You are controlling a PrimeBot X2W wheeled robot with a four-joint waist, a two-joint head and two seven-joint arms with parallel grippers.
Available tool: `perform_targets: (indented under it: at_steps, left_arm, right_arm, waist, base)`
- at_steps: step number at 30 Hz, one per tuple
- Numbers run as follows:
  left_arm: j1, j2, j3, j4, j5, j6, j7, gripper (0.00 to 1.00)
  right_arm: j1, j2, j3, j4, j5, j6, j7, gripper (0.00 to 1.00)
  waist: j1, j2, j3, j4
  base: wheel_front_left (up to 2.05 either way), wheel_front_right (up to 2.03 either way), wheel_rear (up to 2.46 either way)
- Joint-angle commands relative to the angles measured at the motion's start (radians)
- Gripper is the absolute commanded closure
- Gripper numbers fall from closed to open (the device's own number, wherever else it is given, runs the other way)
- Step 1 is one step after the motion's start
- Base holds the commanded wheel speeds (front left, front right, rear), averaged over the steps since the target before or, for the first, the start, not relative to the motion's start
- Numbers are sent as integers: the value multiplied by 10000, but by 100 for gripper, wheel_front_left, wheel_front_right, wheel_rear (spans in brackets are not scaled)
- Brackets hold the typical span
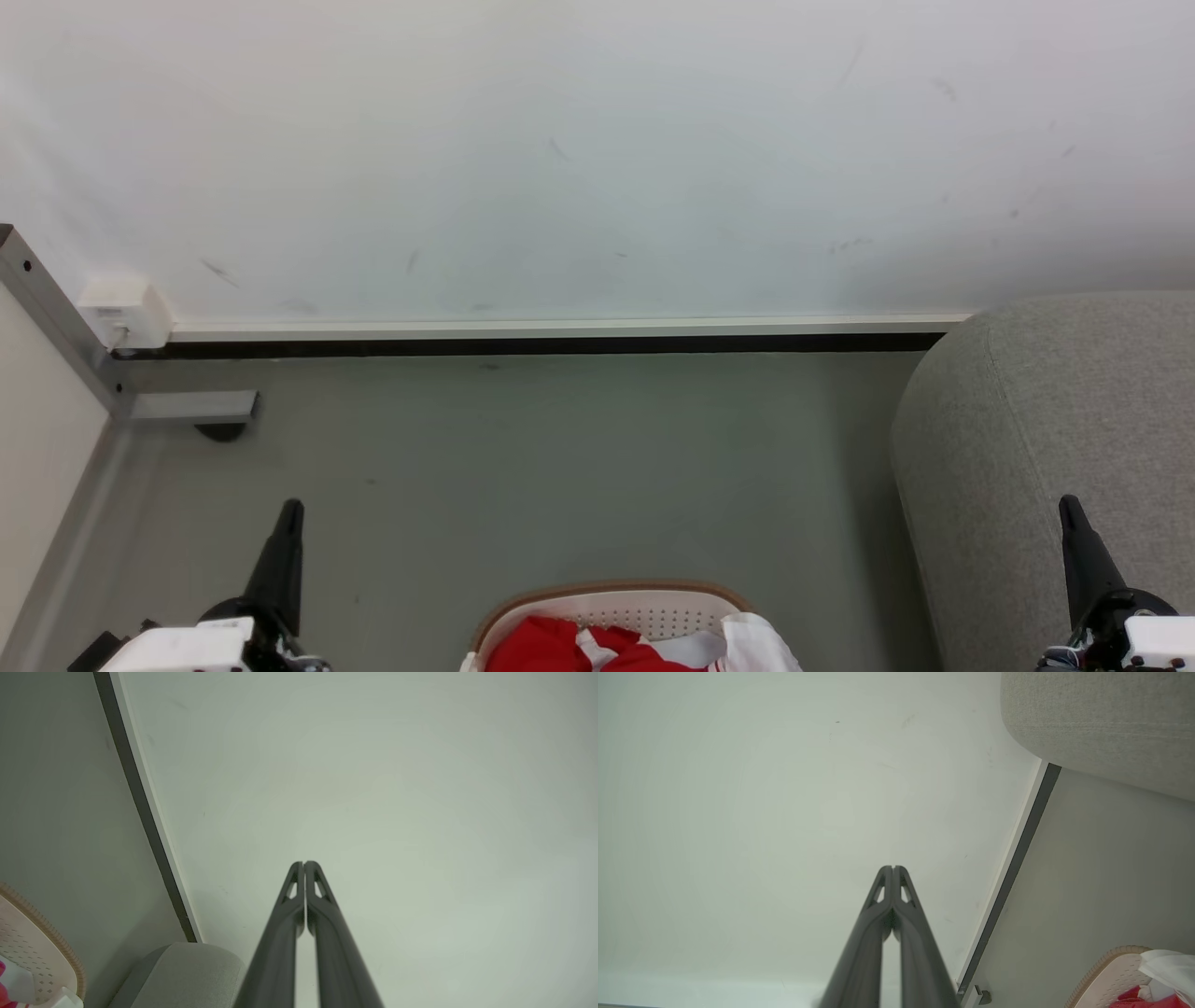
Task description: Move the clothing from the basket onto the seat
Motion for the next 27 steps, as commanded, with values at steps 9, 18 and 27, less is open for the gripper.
perform_targets:
  at_steps: [9,18,27]
  left_arm:
    - [-97,24,9,-31,-141,-54,32,100]
    - [41,-11,-8,63,9,6,-13,0]
    - [159,-32,-317,183,240,63,-417,0]
  right_arm:
    - [-122,-62,-38,-48,2,-24,20,100]
    - [44,21,11,66,-2,0,-11,0]
    - [296,60,170,-5,-560,-1,-416,0]
  waist:
    - [0,0,0,0]
    - [0,0,0,0]
    - [0,0,7,8]
  base:
    - [0,0,0]
    - [0,0,0]
    - [0,0,0]
